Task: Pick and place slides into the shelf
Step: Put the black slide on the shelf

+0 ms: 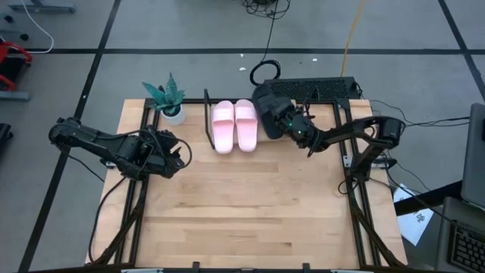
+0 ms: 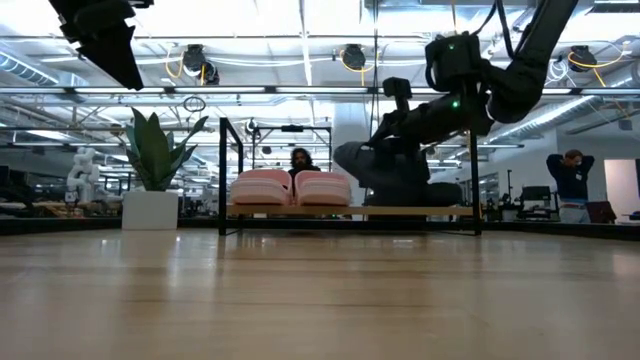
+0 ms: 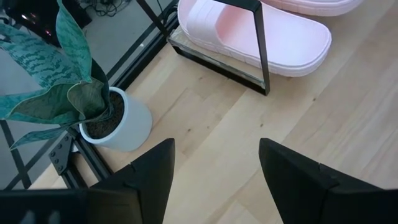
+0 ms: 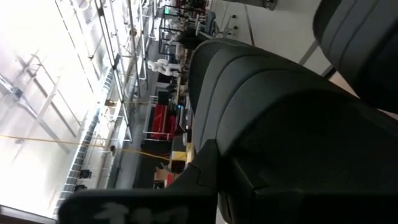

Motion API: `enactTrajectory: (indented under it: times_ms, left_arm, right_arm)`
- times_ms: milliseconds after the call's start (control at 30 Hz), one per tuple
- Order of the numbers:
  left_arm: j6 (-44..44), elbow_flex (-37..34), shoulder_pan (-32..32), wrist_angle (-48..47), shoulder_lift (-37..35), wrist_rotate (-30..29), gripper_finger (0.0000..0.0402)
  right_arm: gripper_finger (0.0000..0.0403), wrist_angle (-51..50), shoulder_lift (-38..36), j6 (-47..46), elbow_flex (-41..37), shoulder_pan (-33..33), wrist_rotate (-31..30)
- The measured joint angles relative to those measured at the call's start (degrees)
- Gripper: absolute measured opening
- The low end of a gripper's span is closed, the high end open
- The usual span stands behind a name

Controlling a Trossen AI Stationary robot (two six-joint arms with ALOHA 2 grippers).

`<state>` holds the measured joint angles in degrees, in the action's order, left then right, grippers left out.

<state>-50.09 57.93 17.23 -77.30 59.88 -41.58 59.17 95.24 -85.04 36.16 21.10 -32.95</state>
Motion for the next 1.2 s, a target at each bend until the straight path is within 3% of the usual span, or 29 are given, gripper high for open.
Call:
enactTrajectory:
  times_ms: [567, 733, 1200]
  left_arm:
    - [0.15, 0.00, 0.00, 0.72, -0.01, 0.34, 0.0237]
    - [0.14, 0.00, 0.00, 1.18, -0.01, 0.57, 0.0237]
    - [0.51, 0.00, 0.00, 1.16, -0.01, 0.57, 0.0237]
  right_arm:
    - [0.0000, -3.15, -0.99, -5.12, 1.52, -0.04, -1.48]
    - [0.0000, -9.02, -0.92, -6.16, 3.99, -0.04, 0.04]
    - [0.0000, -8.95, -0.92, -10.71, 4.39, -0.34, -0.06]
